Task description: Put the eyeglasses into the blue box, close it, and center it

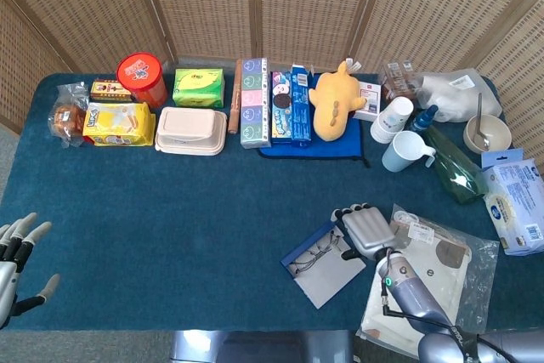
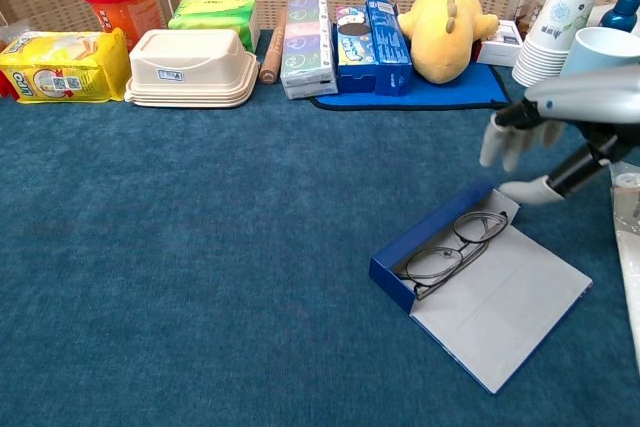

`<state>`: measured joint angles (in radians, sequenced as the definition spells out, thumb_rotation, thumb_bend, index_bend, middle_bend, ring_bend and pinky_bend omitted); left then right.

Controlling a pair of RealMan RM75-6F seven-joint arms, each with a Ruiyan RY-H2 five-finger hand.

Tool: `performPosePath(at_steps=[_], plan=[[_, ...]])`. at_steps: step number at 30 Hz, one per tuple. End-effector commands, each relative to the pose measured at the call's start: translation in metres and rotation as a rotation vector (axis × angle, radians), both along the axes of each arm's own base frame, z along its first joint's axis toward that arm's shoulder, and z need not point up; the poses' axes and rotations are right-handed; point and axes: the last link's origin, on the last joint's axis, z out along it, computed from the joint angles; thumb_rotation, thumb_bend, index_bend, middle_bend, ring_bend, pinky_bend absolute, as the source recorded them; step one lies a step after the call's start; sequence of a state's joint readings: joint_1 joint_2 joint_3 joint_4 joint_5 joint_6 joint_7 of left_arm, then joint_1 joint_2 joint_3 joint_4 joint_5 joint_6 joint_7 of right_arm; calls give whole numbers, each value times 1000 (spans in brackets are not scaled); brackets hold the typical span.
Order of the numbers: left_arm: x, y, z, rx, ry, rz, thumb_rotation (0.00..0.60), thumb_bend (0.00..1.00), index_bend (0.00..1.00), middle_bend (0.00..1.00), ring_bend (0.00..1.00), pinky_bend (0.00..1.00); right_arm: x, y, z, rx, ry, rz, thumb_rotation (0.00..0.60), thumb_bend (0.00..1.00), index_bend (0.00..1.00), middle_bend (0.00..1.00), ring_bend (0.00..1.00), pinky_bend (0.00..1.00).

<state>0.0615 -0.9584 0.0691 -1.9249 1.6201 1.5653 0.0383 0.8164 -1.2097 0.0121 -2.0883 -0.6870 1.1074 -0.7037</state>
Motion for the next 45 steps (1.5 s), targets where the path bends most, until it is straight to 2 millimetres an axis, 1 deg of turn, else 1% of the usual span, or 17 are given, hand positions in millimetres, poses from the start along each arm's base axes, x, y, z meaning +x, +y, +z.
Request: performPosePath(at_steps=[1,4,9,16,18,23,28,35,45], plan=[[0,0,0,1,-1,1,600,282,109,29,0,0,10,-2,0,10,-8,28,293,362,261,332,238,259],[0,-1,0,2,-3,1,600,282,109,28,0,0,15,-3,-3,34,-11,41,294,362,261,332,238,258],[0,-3,2,8,1,3,600,282,109,29,0,0,22,-6,-22,120,17,60,292,364,262,332,238,255],[-1,-6,3,11,1,7,600,282,108,29,0,0,22,-14,-34,142,47,54,293,361,262,331,238,252],[-1,-6,3,12,-1,7,600,282,109,29,0,0,17,-17,-35,138,95,50,293,361,261,331,240,249],[-2,-6,3,12,-2,3,600,282,109,29,0,0,10,-15,-33,116,144,21,283,357,261,331,281,247],[-1,-4,2,8,-7,-7,600,282,109,29,0,0,5,-10,-27,95,157,8,277,357,261,331,286,247],[0,-2,1,7,-12,-15,600,282,108,28,0,0,10,-3,-19,76,173,31,276,357,261,331,294,247],[-2,-5,2,10,-12,-9,600,281,108,28,0,0,9,-7,-15,52,152,39,276,356,265,331,279,247]])
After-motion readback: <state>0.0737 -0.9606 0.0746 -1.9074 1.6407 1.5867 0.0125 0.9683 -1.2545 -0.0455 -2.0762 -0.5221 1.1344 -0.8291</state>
